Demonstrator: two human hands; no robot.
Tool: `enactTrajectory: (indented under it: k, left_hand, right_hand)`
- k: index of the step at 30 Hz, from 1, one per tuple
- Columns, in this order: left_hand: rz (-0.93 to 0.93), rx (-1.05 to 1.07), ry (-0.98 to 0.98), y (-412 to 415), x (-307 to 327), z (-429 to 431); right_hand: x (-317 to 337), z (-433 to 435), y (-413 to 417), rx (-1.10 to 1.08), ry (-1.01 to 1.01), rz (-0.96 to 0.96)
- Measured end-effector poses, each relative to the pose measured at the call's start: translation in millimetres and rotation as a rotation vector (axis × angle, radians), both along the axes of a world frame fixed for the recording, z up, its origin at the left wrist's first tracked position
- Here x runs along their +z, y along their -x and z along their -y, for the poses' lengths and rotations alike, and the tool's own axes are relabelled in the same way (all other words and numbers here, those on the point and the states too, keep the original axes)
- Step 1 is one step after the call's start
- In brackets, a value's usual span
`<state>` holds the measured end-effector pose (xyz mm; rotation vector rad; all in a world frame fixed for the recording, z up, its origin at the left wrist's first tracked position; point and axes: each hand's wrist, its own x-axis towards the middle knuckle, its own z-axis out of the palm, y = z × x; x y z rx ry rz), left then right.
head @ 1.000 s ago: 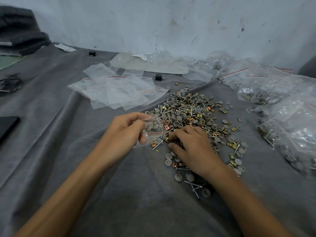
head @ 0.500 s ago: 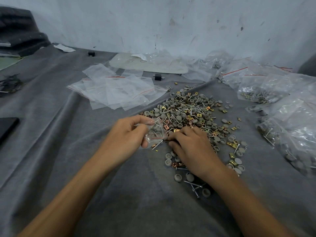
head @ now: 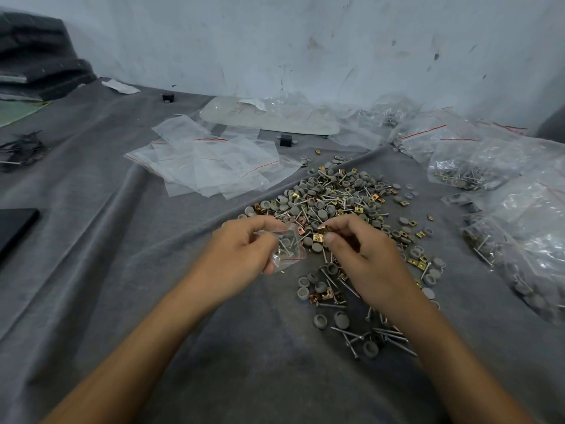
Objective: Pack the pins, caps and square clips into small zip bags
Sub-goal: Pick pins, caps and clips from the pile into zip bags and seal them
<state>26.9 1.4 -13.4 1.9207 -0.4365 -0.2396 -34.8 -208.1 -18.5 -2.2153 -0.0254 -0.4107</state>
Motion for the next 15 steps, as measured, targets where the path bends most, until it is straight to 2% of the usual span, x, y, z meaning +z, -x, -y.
enactTrajectory:
  k: [3,11,15]
  left_hand:
    - [0.006,-0.025,0.002,2,0,3]
    - [0.012,-0.041,-0.021,5,0,6]
    - [0.013,-0.044,-0.023,5,1,6]
  right_hand:
    - [2,-5,2,0.038,-0.029,0.018]
    - [-5,-19,3,0.139,0.094,0.033]
    - [-7,-19,2,0.128,0.057,0.023]
